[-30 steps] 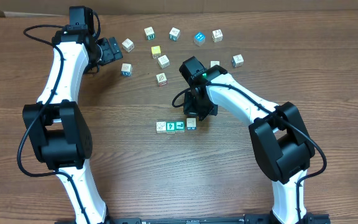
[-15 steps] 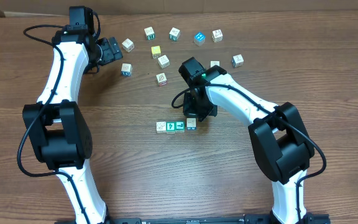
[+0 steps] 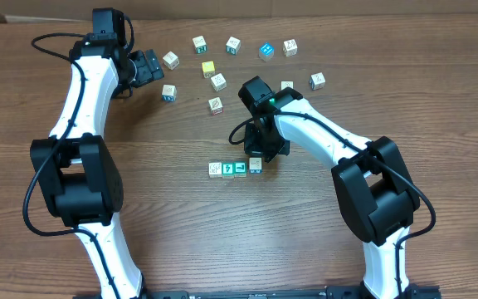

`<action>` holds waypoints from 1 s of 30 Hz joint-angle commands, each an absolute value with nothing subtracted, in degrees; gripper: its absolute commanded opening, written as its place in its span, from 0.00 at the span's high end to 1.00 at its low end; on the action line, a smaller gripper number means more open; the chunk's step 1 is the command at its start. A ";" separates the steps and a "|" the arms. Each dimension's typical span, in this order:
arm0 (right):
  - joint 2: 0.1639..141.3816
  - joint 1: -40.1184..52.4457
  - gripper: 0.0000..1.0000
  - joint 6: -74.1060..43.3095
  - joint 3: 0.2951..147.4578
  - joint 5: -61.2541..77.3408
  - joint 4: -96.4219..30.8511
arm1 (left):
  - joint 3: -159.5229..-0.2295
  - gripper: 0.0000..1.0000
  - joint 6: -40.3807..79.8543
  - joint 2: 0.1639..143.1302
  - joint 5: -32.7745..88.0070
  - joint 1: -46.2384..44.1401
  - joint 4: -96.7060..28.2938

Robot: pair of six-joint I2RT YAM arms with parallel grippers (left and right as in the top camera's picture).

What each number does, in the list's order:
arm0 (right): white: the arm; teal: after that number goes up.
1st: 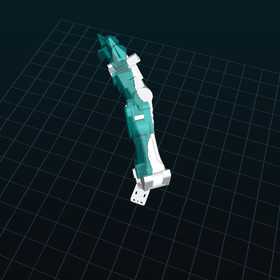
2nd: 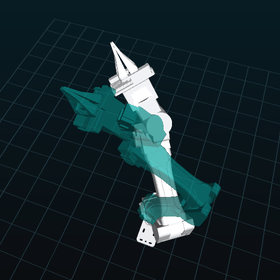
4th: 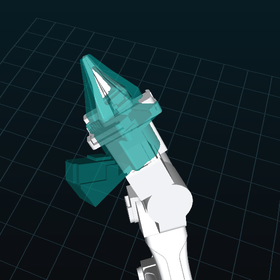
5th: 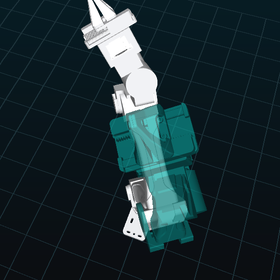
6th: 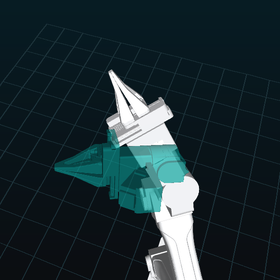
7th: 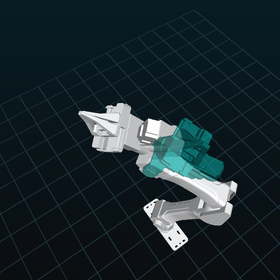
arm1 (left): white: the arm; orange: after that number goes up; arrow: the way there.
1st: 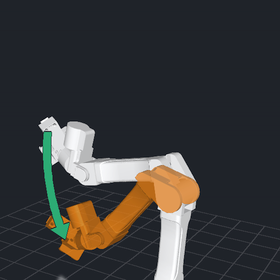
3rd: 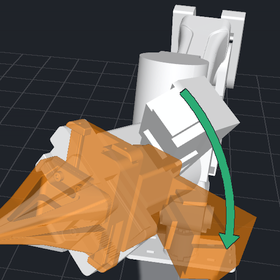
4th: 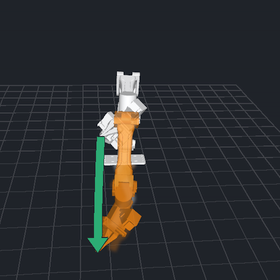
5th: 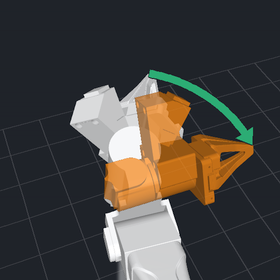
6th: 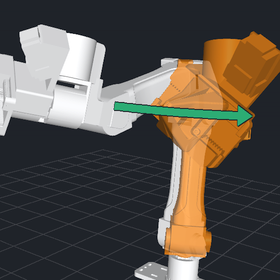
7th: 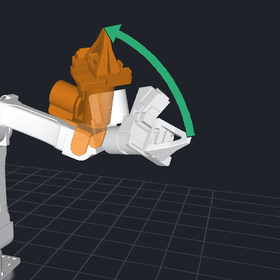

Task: Form a circle

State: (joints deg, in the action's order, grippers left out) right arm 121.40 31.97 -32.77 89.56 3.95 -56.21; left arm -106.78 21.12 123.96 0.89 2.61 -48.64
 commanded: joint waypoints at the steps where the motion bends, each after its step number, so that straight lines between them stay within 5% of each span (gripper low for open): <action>1: 121.54 32.53 0.96 -32.51 89.19 4.16 -56.18 | -107.53 0.00 22.31 123.66 1.10 2.22 -48.64; 30: 121.54 33.12 0.96 -32.56 89.19 4.19 -56.31 | -107.53 0.00 22.31 123.66 1.10 2.22 -48.64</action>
State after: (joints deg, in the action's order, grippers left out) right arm 121.40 32.71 -32.80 89.56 4.10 -56.38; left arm -106.78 21.12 123.98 0.89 2.61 -48.66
